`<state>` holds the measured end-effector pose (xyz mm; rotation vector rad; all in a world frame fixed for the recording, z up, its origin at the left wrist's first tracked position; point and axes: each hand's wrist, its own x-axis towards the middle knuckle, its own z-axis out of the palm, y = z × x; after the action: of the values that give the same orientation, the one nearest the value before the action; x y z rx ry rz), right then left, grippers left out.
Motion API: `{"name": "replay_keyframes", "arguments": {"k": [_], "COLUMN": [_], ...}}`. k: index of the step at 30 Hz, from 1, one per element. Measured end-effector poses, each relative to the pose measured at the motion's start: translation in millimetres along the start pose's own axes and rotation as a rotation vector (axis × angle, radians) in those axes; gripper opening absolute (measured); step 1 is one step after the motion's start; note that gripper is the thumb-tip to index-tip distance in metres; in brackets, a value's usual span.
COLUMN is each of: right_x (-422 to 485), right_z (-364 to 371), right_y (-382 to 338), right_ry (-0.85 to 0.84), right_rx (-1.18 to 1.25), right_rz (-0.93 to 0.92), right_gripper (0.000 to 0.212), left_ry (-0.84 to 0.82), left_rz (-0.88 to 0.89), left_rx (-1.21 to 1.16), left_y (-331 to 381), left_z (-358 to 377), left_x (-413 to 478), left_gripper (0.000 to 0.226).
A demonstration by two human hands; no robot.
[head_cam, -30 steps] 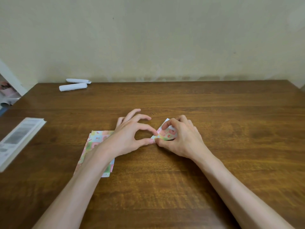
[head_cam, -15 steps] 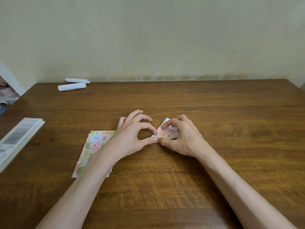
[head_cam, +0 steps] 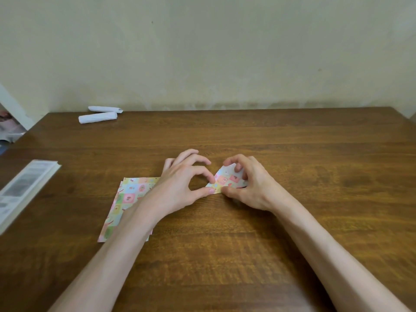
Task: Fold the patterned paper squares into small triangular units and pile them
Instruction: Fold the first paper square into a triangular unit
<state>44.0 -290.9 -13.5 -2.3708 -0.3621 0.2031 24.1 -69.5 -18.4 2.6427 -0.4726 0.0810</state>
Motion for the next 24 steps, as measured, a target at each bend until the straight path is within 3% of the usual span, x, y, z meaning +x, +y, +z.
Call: {"name": "replay_keyframes", "arguments": {"k": [11, 18, 24], "right_x": [2.6, 3.9, 7.1], "right_z": [0.5, -3.3, -11.1], "right_y": [7.7, 13.2, 18.1], "right_ry": [0.009, -0.001, -0.014], "right_rx": [0.044, 0.100, 0.206], "right_rz": [-0.040, -0.064, -0.051], "right_gripper": [0.063, 0.054, 0.059], "left_ry": [-0.033, -0.086, -0.034], "left_rz": [0.154, 0.127, 0.123], "left_rx": [-0.040, -0.073, -0.056], "left_y": [-2.4, -1.3, 4.5], "left_z": [5.3, 5.3, 9.4], "left_x": [-0.7, -2.4, -1.4], "left_gripper": [0.016, 0.016, 0.009]}}
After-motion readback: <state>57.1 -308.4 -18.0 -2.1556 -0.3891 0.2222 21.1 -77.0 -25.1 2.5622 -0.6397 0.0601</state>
